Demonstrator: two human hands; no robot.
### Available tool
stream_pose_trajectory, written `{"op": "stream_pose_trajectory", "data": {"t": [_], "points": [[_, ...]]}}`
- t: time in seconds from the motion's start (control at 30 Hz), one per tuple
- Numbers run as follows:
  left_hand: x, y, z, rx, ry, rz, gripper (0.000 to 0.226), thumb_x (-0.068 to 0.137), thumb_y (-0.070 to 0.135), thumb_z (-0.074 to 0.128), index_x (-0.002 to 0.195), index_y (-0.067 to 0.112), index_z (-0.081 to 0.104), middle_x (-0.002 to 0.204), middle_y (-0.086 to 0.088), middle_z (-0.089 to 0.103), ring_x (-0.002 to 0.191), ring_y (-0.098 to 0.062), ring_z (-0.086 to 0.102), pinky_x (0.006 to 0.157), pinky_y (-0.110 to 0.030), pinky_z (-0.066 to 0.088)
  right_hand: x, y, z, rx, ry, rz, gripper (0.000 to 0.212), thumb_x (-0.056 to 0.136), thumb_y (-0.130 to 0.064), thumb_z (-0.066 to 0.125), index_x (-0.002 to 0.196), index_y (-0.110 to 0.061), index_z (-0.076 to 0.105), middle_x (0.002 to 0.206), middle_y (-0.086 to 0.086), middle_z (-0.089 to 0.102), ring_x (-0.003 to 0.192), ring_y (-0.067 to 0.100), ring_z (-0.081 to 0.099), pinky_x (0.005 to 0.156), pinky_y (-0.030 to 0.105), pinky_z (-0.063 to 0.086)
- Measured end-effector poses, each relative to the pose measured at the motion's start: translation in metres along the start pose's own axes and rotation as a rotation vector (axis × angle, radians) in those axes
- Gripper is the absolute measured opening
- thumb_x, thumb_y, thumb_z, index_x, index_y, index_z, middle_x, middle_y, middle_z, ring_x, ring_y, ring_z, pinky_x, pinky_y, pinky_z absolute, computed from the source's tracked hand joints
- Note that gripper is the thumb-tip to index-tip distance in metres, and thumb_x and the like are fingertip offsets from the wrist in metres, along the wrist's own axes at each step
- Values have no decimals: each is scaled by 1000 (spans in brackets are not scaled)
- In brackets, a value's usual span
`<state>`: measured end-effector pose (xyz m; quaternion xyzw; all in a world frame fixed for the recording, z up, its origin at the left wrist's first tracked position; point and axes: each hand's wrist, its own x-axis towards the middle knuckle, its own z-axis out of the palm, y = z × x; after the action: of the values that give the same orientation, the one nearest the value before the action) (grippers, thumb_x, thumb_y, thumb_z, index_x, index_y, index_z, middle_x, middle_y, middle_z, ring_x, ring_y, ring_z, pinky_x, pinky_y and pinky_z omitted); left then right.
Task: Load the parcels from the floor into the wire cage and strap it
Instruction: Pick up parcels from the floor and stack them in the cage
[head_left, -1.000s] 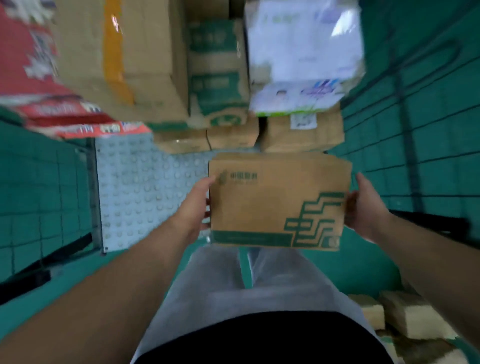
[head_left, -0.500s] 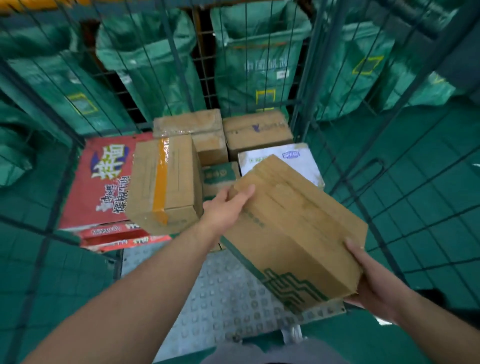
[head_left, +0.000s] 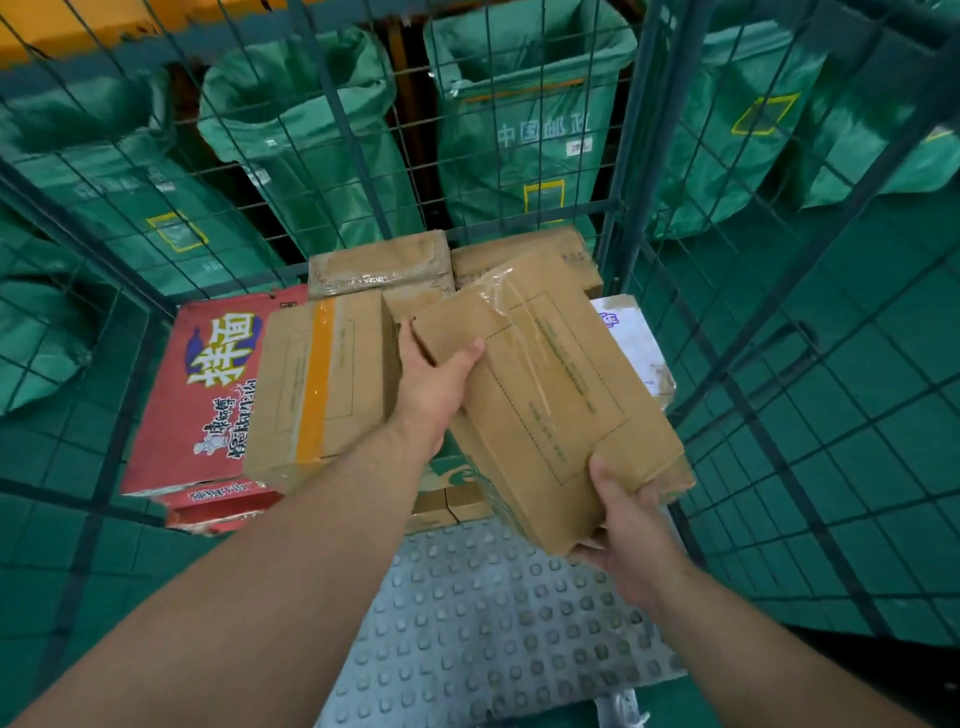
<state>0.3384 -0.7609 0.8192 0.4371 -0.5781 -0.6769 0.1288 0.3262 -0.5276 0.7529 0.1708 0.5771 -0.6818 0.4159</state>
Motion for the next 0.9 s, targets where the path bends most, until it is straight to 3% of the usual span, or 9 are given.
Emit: {"op": "stream_pose_trajectory", "data": {"t": [0.1, 0.27, 0.37, 0.43, 0.5, 0.57, 0.67, 0.8, 0.9], "points": [[-13, -49, 9, 103, -46, -86, 81, 87, 37, 81, 152, 37, 33, 134, 8, 63, 117, -17, 59, 106, -41, 47, 25, 21, 36, -29, 12, 62, 50, 100, -42, 62, 141, -36, 35, 124, 2, 66, 98, 23, 71, 68, 41, 64], [-44, -115, 2, 2, 14, -331, 65, 100, 39, 64, 152, 54, 27, 141, 10, 55, 120, -26, 56, 94, -60, 54, 64, 32, 53, -168, 177, 132, 81, 88, -76, 55, 145, -24, 36, 118, 13, 70, 90, 29, 73, 60, 35, 59], [-44, -128, -5, -266, 35, -513, 66, 101, 39, 63, 156, 49, 27, 152, 2, 47, 122, -39, 55, 93, -61, 56, 60, 4, 43, -436, 359, 24, 127, 60, -89, 71, 158, -38, 10, 150, 10, 53, 113, 39, 67, 88, 52, 58], [-43, -124, 1, -402, 4, -545, 49, 101, 36, 63, 146, 38, 46, 149, -1, 51, 119, -43, 58, 94, -64, 54, 50, -20, 34, -672, 381, -135, 117, 79, -57, 81, 162, -38, 0, 157, 4, 42, 129, 38, 56, 102, 47, 49], [-44, -113, 5, -449, -6, -566, 36, 98, 34, 69, 132, 36, 57, 140, -3, 58, 118, -42, 58, 94, -65, 54, 53, -37, 21, -731, 298, -225, 103, 82, -42, 83, 161, -36, 17, 149, -1, 51, 128, 30, 57, 106, 47, 50], [-42, -100, 4, -412, 23, -536, 39, 93, 29, 73, 128, 42, 62, 132, 0, 63, 116, -36, 58, 97, -60, 54, 60, -47, 17, -766, 300, -250, 79, 80, -47, 83, 144, -31, 40, 126, -3, 64, 109, 25, 66, 94, 47, 57], [-34, -78, -12, -297, 50, -428, 51, 94, 22, 69, 138, 42, 55, 123, 6, 65, 110, -21, 58, 103, -49, 48, 64, -50, 31, -798, 277, -287, 40, 97, -52, 62, 120, -22, 49, 105, 0, 67, 87, 20, 67, 73, 40, 56], [-20, -51, -30, -168, 115, -281, 39, 102, 19, 57, 136, 39, 52, 113, 13, 66, 99, -7, 59, 93, -33, 49, 68, -31, 58, -787, 298, -339, 36, 96, -67, 45, 99, -31, 46, 96, 3, 69, 82, 27, 71, 73, 43, 57], [-15, -31, -38, -74, 184, -233, 44, 93, 19, 59, 134, 34, 55, 118, 10, 67, 107, -14, 64, 102, -38, 53, 73, -21, 82, -709, 315, -304, 32, 102, -57, 43, 100, -26, 44, 91, 5, 66, 79, 29, 69, 75, 47, 58]]}}
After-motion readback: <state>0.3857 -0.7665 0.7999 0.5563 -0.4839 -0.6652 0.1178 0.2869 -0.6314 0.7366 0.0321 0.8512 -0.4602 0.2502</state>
